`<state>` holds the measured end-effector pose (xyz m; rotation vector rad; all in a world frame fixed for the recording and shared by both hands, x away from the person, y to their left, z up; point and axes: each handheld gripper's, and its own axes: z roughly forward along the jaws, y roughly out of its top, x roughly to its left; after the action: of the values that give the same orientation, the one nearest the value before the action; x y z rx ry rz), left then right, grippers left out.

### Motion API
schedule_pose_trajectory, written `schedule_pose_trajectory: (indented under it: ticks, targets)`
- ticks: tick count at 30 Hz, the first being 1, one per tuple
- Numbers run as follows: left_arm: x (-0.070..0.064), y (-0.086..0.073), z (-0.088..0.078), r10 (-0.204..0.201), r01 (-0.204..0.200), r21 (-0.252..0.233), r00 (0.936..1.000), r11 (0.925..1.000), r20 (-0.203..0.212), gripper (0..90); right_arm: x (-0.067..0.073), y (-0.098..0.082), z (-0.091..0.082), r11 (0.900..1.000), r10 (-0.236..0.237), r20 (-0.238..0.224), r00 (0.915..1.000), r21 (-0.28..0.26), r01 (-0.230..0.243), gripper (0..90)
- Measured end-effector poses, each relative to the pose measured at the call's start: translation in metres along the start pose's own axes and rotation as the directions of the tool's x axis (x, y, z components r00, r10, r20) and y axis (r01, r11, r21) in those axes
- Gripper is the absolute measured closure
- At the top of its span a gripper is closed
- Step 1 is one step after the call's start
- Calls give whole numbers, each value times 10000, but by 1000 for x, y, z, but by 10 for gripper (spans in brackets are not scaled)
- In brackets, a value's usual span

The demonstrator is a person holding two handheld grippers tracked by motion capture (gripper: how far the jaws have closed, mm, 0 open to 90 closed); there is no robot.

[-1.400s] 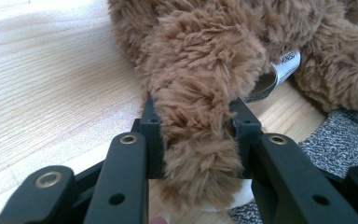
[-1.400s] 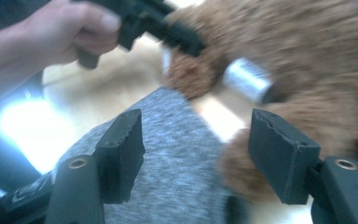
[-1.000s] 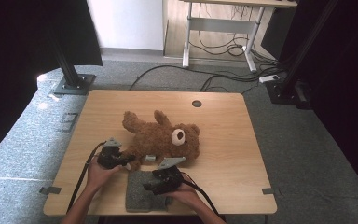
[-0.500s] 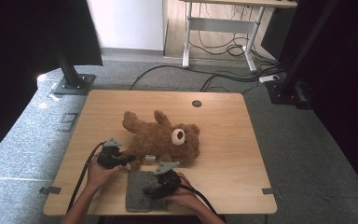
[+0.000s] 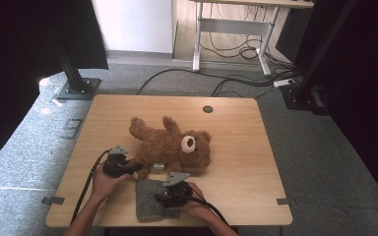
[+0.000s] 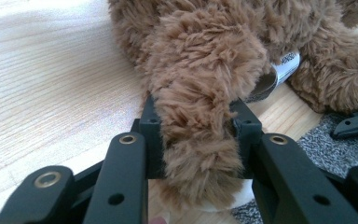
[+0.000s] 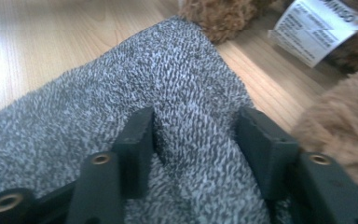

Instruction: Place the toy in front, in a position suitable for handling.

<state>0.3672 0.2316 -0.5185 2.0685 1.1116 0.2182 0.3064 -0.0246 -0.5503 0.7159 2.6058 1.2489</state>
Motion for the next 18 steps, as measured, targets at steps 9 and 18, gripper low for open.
schedule_pose_trajectory:
  ticks: [9,18]
  targets:
    - [0,0,0,7,-7,0,10000,10000,2,647,-6,-2,-3,9997,242,1,9997,-87,-242,630]
    - [0,0,0,24,-24,-8,10000,10000,-22,647,-16,-5,-6,9949,943,-896,9915,-263,-970,732]
